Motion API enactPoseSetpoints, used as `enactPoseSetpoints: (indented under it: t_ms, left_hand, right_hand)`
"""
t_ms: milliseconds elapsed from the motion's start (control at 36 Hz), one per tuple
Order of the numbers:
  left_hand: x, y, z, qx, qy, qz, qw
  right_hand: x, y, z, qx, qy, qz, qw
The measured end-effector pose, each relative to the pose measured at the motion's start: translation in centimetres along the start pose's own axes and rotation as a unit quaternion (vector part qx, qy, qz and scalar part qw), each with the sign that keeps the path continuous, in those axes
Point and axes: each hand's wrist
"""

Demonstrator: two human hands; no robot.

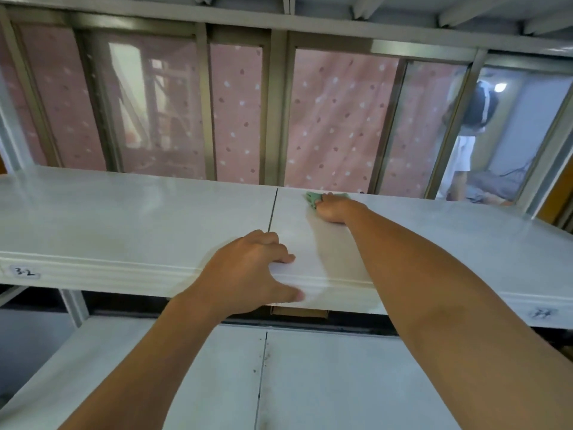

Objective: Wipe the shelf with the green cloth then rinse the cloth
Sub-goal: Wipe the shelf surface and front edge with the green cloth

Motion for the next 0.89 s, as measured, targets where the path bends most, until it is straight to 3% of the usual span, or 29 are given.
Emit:
enactPoseSetpoints:
  t_ms: [278, 389, 528, 694, 889]
  left_hand:
    - [-0.2, 1.7, 1.0, -0.038, -0.064, 0.075, 0.994]
    - [-0.9, 4.5, 0.5, -0.072, -0.035, 0.144, 0.986]
    - [-2.2, 7.0, -2.5, -0.176, 0.076, 0.052, 0.980]
    - [-4.2, 10.5, -3.9, -0.138, 0.086, -0.025, 0.986]
    - [-7.2, 15.8, -6.3, -0.125, 0.051, -0.033, 0.990]
  right_hand:
    - [2.4, 4.7, 1.6, 0.002, 0.000, 0.012, 1.000]
    - [1.0, 7.7, 2.1, -0.008, -0.003, 0.012, 1.000]
    - [-0.5, 10.0, 2.4, -0.014, -0.004, 0.020, 1.000]
    - [0.1, 12.2, 3.1, -0.039, 0.002, 0.049, 0.998]
    - [0.5, 17.3, 4.4, -0.020, 0.001, 0.052, 0.998]
Point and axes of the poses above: each hand's wrist, its own x-axis away from the middle knuckle, its own z-axis out of the back of the hand, y = z × x, and after that the axes turned 7 degrees about -y, right-handed
